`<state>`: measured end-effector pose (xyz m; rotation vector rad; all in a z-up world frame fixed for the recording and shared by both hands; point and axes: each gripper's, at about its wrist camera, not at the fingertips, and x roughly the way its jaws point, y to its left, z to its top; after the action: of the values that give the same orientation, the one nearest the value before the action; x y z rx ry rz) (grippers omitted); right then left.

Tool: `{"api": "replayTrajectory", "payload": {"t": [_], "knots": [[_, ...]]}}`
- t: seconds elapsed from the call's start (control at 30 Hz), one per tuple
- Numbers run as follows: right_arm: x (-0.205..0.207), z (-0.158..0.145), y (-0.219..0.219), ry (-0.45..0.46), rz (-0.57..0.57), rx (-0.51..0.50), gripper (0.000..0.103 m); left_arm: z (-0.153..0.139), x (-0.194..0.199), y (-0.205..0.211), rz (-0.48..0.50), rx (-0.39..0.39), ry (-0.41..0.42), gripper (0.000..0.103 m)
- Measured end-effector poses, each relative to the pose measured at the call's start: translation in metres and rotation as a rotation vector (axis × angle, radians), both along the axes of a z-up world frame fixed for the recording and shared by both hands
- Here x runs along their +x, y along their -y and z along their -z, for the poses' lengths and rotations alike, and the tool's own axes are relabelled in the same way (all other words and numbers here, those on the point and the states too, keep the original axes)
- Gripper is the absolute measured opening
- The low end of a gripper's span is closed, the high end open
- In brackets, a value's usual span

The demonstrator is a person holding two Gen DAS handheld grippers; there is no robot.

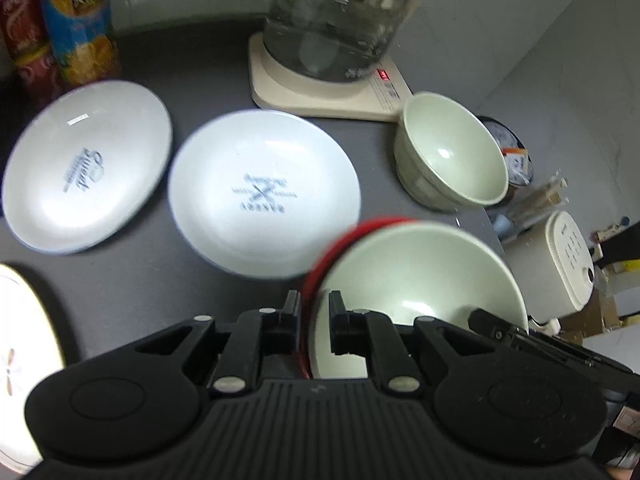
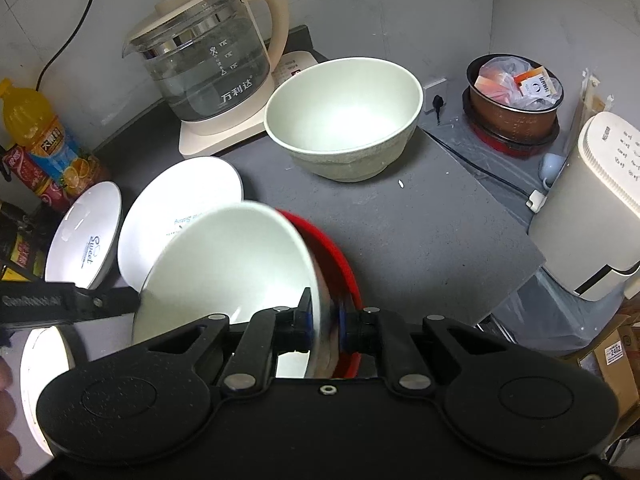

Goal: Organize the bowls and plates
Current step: 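Lower the pale green bowl into the red bowl and open the right gripper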

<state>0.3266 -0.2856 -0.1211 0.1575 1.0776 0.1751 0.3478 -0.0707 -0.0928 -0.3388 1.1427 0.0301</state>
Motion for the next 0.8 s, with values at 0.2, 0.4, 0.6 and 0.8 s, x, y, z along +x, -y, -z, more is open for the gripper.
{"api": "replayTrajectory", "payload": {"t": [0.2, 0.4, 0.6, 0.8], "knots": [[0.002, 0.001, -0.004, -0.017, -0.004, -0.004, 0.014, -0.007, -0.003, -0.011, -0.013, 0.0, 0.009, 0.012], [-0.002, -0.008, 0.0, -0.019, 0.008, 0.036, 0.026, -0.012, -0.006, -0.011, -0.004, 0.006, 0.017, 0.025], [-0.007, -0.021, 0.008, 0.011, 0.013, 0.047, 0.028, -0.018, -0.004, -0.002, 0.027, 0.028, 0.038, 0.043], [-0.008, -0.03, 0.017, 0.011, -0.007, 0.075, 0.051, -0.022, 0.004, 0.019, 0.086, 0.05, 0.044, 0.059]]}}
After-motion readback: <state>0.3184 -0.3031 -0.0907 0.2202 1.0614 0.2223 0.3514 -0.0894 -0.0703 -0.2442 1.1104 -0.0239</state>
